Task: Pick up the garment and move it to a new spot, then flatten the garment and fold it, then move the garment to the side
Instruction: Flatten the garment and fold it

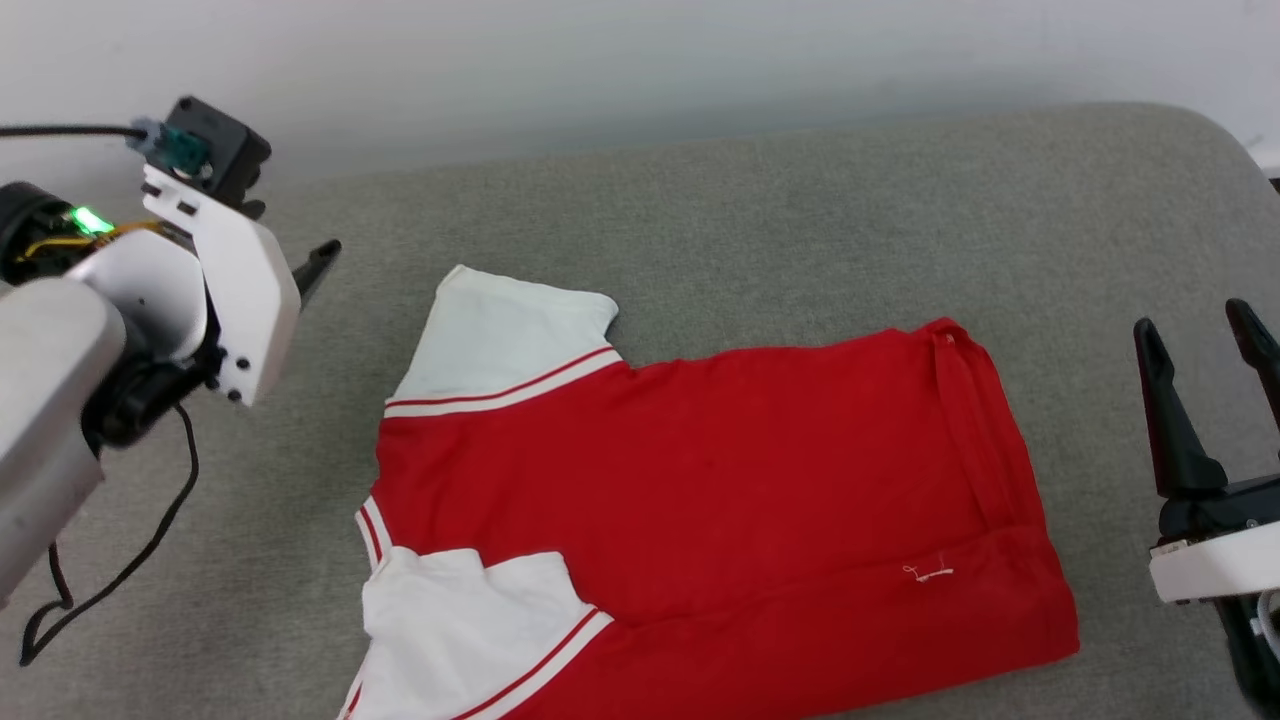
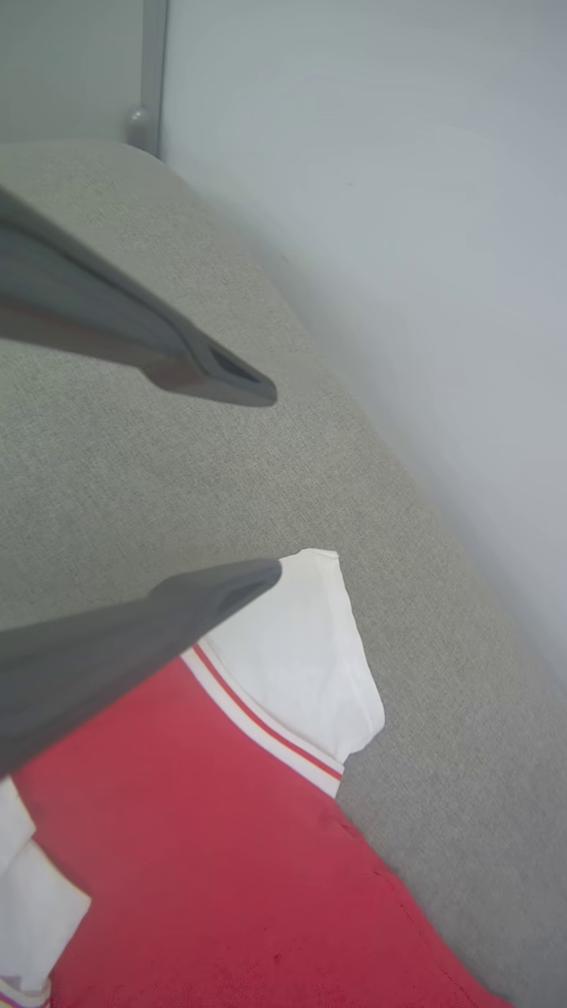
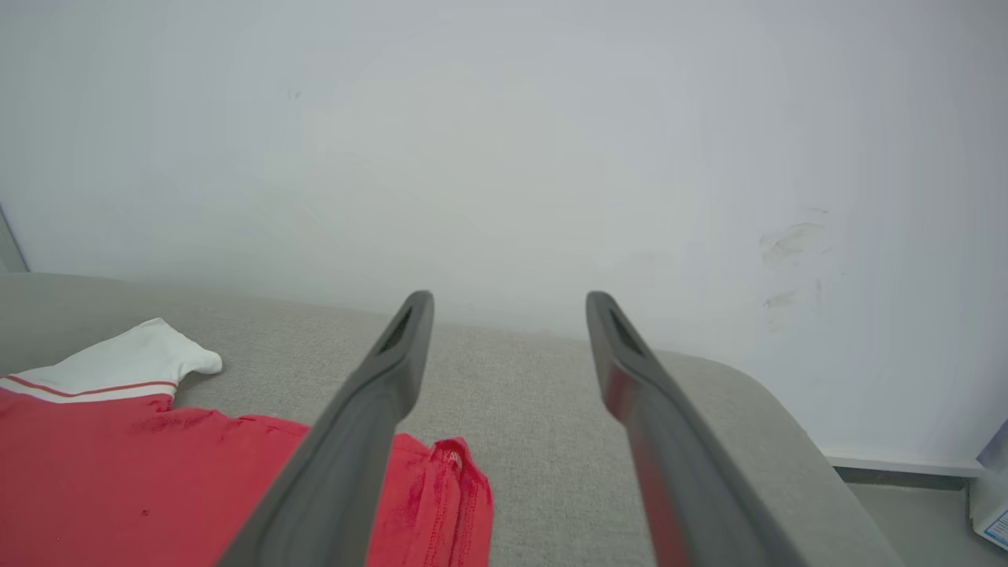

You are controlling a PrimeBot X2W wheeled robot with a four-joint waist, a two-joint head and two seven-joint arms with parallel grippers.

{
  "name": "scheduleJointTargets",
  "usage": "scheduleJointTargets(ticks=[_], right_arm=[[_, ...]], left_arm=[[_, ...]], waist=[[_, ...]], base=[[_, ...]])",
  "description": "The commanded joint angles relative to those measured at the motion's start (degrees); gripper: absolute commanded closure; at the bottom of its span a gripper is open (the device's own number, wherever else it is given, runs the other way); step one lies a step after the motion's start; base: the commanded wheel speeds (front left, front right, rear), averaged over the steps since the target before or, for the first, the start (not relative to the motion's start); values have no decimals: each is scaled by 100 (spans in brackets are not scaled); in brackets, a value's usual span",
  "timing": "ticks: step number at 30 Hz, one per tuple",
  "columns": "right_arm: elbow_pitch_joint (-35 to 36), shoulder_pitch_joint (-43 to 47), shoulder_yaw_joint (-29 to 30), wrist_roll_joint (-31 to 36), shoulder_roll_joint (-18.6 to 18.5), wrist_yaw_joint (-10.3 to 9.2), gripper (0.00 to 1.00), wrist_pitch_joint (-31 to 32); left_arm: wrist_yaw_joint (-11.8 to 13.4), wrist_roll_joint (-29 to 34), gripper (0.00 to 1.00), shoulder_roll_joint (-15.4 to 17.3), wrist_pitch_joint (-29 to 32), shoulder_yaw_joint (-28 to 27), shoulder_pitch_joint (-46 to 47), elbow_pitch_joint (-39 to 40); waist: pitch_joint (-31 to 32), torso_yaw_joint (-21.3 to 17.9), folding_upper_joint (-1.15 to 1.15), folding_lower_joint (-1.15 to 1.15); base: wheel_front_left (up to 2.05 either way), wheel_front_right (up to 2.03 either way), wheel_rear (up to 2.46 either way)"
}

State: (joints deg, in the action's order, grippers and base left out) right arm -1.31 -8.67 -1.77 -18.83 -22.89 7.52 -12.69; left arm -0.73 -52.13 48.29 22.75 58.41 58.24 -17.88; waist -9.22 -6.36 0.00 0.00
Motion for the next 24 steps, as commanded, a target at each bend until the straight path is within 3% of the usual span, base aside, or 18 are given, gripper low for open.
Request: scheduleJointTargets(ticks=[1,6,10,18,24], right_arm=[[153,134,76,97,179,-6,0,-52],[700,447,313,444,877,-6,0,-179],[834,508,210,563,1101,-6,0,-227],[815,180,-22,662,1175,-6,0,-254],[798,-61,-237,730,1051,-6,0,-251]], left_arm=[[-33,-23,0,-56,79,-44,157,-71],[-125,-67,0,-247,536,-134,832,-452],[-183,-74,0,-453,1045,-114,1353,-733],[-393,58,0,-657,2386,298,2053,-1164],[-503,-320,0,-846,3372,431,2268,-1292]], waist=[[-291,-220,0,0],[-752,-415,0,0],[-1145,-551,0,0],[-1759,-766,0,0],[-2109,-836,0,0]], base=[[0,0,0],[0,0,0],[0,0,0],[0,0,0],[0,0,0]])
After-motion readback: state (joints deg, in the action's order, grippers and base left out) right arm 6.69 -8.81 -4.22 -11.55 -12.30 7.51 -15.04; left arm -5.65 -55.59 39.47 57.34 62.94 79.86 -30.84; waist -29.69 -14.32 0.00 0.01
